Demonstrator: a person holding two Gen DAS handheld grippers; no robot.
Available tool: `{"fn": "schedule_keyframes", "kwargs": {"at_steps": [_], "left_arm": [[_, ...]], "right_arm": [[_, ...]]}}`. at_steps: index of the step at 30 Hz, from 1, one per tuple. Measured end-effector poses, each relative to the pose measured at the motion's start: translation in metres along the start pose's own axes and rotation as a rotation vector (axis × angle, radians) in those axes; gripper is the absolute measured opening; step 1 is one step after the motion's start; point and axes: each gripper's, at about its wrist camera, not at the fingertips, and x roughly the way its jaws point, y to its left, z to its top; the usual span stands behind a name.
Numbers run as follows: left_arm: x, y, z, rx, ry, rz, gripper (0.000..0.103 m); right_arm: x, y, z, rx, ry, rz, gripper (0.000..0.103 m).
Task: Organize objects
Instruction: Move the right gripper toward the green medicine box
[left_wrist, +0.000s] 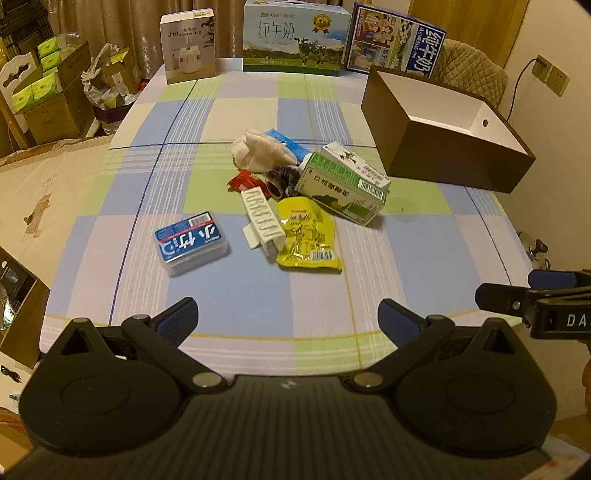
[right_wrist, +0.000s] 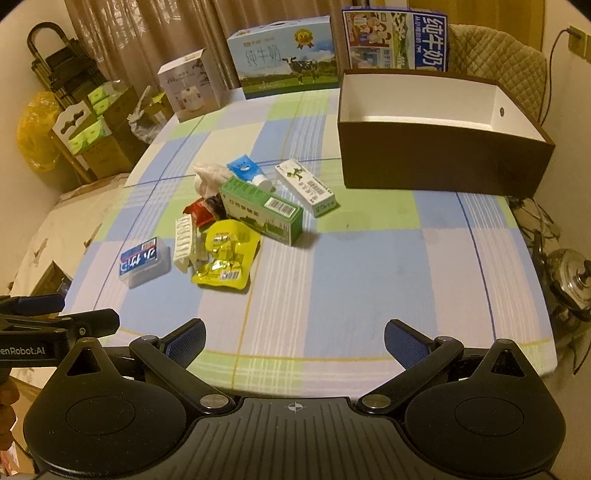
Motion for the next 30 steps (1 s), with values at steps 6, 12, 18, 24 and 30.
{"fn": "schedule_keyframes", "kwargs": {"at_steps": [6,12,18,24,30], "left_arm": [[0.012,-0.006,0.014,-0.005,0.006,0.004,0.102],[0.025,-0.012,0.023,-0.02,0.025,0.012,0.102],[0.038,-0.012,0.031,-0.053,0.049,0.038,0.102],[0.049,-0.007,0.038,-0.107,0.06,0.079,0.102],[0.056,-0.001,0.045,-0.166,0.06,0.124,0.102]], "right_arm": [[0.008,-0.011,0.016,-0.006,0.006,0.008,0.101],[0.02,-0.022,0.029,-0.021,0.026,0.033,0.101],[0.037,-0.027,0.044,-0.064,0.048,0.069,0.101],[0.059,-0.03,0.064,-0.147,0.062,0.113,0.095],[0.08,-0.032,0.084,-0.213,0.067,0.164,0.093]]}}
